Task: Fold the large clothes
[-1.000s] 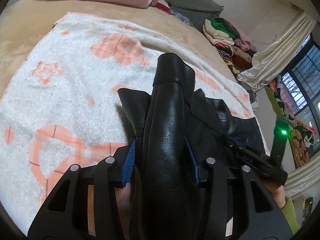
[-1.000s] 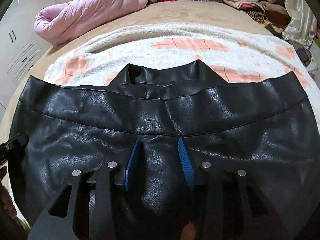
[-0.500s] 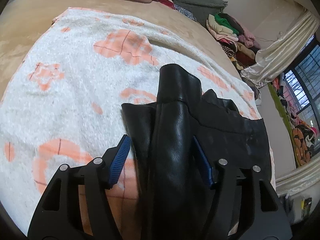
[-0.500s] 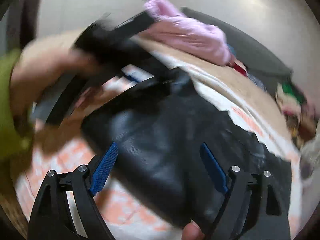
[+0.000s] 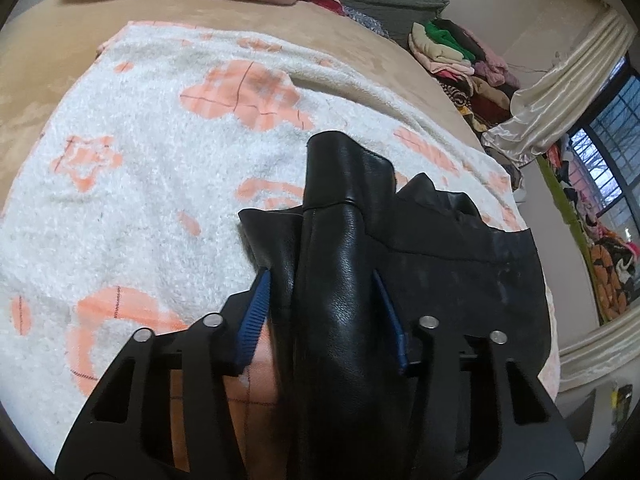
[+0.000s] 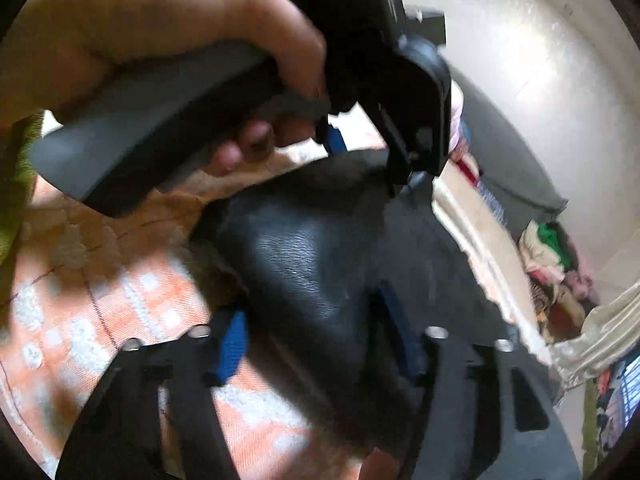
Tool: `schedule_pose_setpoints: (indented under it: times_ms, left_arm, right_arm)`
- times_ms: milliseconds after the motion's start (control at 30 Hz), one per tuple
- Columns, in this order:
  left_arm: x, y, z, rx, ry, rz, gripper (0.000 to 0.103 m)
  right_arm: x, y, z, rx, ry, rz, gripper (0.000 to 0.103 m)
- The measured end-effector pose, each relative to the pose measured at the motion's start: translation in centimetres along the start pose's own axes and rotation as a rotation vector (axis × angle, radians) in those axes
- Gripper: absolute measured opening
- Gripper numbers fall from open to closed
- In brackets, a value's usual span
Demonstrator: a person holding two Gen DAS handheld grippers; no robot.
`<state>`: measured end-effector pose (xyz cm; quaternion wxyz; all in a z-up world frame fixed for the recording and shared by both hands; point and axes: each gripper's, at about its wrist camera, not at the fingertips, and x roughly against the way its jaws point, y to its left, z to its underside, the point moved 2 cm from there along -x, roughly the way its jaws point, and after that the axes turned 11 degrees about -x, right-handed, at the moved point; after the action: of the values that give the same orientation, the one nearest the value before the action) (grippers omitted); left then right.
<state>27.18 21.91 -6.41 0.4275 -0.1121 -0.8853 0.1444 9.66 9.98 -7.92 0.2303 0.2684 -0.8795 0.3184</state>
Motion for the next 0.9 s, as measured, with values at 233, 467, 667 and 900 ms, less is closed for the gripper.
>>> schedule_pose_setpoints:
  times_ms: [233, 467, 667, 900]
  left_arm:
    - [2.7, -2.9, -0.9, -0.062, -0.079, -0.011, 0.031]
    - [5.8, -8.1, -2.9, -0.103, -0.171, 0.021, 0.03]
    - [6.1, -15.6, -5.2, -0.206, -0.205, 0.026, 0.03]
    - [3.6, -24.3, -6.7, -0.311, -0.18, 0.054, 0.031]
  right_arm:
    - [3.0, -2.0, -0.4, -0.108, -0.099, 0.008, 0.026]
    - [6.6, -7.7, -0.4, -0.308, -0.195, -0.027, 0.021]
    - [9.9, -13.7, 0.9, -0.436, -0.257, -0.002, 0.019]
    - [13.3, -18.9, 4.7, -0.513, -0.293, 0.064, 0.017]
